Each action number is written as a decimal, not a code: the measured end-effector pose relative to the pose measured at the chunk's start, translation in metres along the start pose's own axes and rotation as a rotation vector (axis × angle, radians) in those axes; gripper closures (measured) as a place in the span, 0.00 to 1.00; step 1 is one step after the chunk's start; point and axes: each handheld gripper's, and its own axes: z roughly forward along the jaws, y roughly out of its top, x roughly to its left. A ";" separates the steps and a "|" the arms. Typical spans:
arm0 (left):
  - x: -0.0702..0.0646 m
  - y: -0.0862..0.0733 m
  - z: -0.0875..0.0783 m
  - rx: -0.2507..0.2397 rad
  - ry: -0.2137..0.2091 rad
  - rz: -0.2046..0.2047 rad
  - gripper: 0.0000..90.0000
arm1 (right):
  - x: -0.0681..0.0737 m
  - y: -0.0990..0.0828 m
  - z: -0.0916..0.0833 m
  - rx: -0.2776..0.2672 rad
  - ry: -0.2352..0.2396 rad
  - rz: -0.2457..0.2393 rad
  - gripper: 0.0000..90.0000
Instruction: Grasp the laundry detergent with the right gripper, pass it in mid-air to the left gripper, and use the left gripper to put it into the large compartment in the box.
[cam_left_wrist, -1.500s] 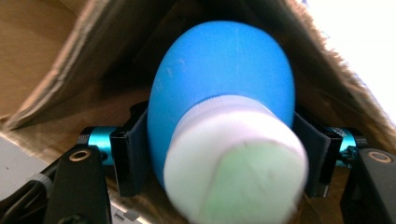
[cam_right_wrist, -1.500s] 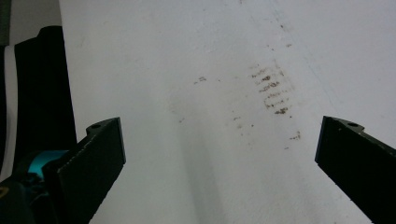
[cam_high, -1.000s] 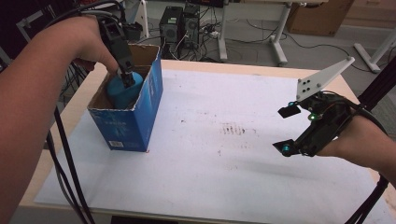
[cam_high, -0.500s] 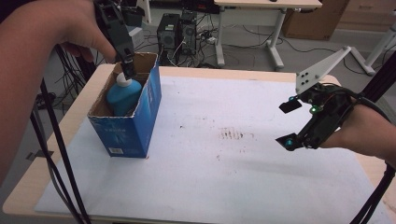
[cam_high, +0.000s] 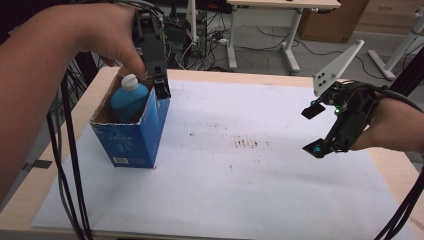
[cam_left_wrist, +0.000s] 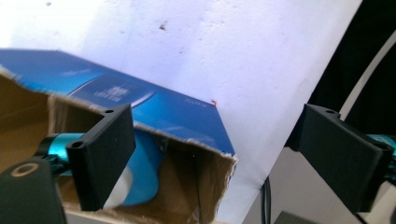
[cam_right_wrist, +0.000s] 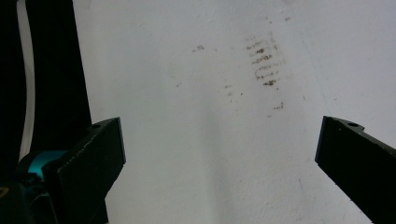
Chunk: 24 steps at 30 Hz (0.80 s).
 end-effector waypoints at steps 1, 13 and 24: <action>-0.001 0.002 0.002 0.005 -0.005 0.012 0.11 | 0.001 0.000 -0.001 0.012 -0.003 -0.005 0.01; -0.019 0.024 0.018 0.033 -0.012 0.146 0.05 | 0.002 0.006 -0.002 0.075 0.008 -0.035 0.01; -0.025 0.038 0.028 0.017 -0.024 0.204 0.02 | -0.002 0.009 0.002 0.107 0.018 -0.033 0.01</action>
